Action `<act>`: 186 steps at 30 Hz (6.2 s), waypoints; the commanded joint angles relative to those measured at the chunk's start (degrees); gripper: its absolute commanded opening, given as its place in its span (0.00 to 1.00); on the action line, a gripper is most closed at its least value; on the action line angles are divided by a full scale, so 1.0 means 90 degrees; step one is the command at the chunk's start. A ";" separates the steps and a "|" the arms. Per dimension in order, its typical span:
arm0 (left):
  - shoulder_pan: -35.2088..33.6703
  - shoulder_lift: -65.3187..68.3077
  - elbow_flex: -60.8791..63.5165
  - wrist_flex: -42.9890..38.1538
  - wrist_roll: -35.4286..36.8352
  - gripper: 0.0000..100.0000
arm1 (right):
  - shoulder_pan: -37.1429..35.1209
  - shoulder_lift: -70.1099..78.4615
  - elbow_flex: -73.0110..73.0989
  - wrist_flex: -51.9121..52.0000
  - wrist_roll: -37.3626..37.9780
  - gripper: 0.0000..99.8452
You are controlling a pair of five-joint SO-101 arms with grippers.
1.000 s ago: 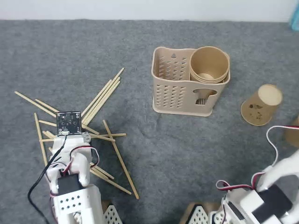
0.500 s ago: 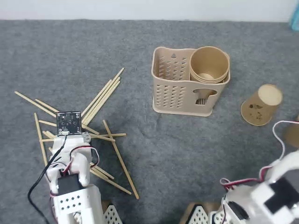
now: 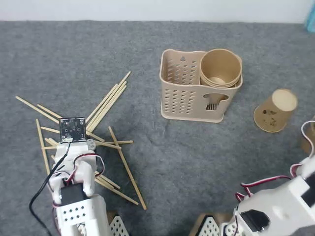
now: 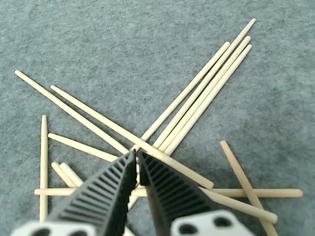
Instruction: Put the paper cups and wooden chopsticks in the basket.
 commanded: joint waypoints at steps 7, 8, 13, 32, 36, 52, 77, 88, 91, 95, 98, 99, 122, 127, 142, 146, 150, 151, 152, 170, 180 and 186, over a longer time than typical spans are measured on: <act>0.0049 -0.0059 -0.0024 -0.0156 -0.0059 0.02 | 0.0142 -0.0112 -0.2598 0.1861 -0.0694 0.01; 0.0049 -0.0059 -0.0024 -0.0156 -0.0059 0.02 | 0.0122 -0.0112 -0.2872 0.2056 -0.0781 0.01; 0.0059 -0.0059 -0.0024 -0.0156 -0.0059 0.02 | -0.0220 -0.0112 -0.4200 0.2974 -0.1289 0.01; 0.0059 -0.0068 -0.0024 -0.0156 -0.0059 0.02 | -0.3629 -0.0122 -0.8869 0.4801 -0.3448 0.01; 0.0049 -0.0068 -0.0024 -0.0156 -0.0059 0.02 | -0.4781 -0.0161 -0.8860 0.4811 -0.3087 0.01; 0.0049 -0.0068 -0.0024 -0.0156 -0.0059 0.02 | -0.6061 -0.2076 -0.4884 0.4762 -0.1797 0.01; 0.0020 -0.0049 -0.0024 -0.0147 -0.0059 0.02 | -0.5768 -0.1128 -0.4142 0.4147 -0.1358 0.01; 0.0029 -0.0049 -0.0024 -0.0147 -0.0059 0.02 | -0.5827 -0.1744 -0.4659 0.4244 -0.1368 0.28; 0.0039 -0.0059 -0.0024 -0.0147 -0.0059 0.02 | -0.5807 -0.2144 -0.4855 0.4518 -0.1368 0.28; 0.0039 -0.0059 -0.0024 -0.0147 -0.0059 0.02 | -0.5563 -0.2632 -0.4669 0.4840 -0.1397 0.28; 0.0039 -0.0059 -0.0024 -0.0147 -0.0059 0.02 | -0.5016 -0.2945 -0.4024 0.4811 -0.1407 0.28; 0.0039 -0.0059 -0.0024 -0.0147 -0.0059 0.02 | -0.4811 -0.3023 -0.3770 0.4811 -0.1407 0.28; 0.0029 -0.0059 -0.0024 -0.0147 -0.0059 0.02 | -0.2574 -0.2173 0.0215 0.1607 -0.0821 0.01; 0.0029 -0.0059 -0.0024 -0.0147 -0.0059 0.02 | -0.2398 -0.1587 0.0215 0.1099 -0.0811 0.01; 0.0039 -0.0059 -0.0024 -0.0147 -0.0059 0.02 | -0.1519 -0.0278 -0.0059 0.0298 -0.0762 0.01; 0.0049 -0.0059 -0.0024 -0.0156 -0.0059 0.02 | -0.1392 -0.0298 -0.0488 0.0601 -0.0801 0.01; 0.0059 -0.0059 -0.0024 -0.0156 -0.0059 0.02 | -0.1626 -0.0298 -0.1299 0.1509 -0.0801 0.03; 0.0059 -0.0059 -0.0024 -0.0156 -0.0059 0.02 | -0.1714 -0.0288 -0.1573 0.1812 -0.0791 0.05; 0.0059 -0.0059 -0.0024 -0.0156 -0.0059 0.02 | -0.1783 -0.0269 -0.1836 0.2115 -0.0801 0.08; 0.0029 -0.0059 -0.0024 -0.0156 -0.0059 0.02 | -0.2476 0.0806 -0.2432 0.2183 -0.0762 0.21; 0.0049 -0.0049 -0.0024 -0.0156 -0.0059 0.02 | -0.0708 0.1206 -0.2794 0.1998 -0.0117 0.21; 0.0059 -0.0049 -0.0024 -0.0176 -0.0059 0.02 | 0.0239 0.1109 -0.3810 0.2310 0.0274 0.21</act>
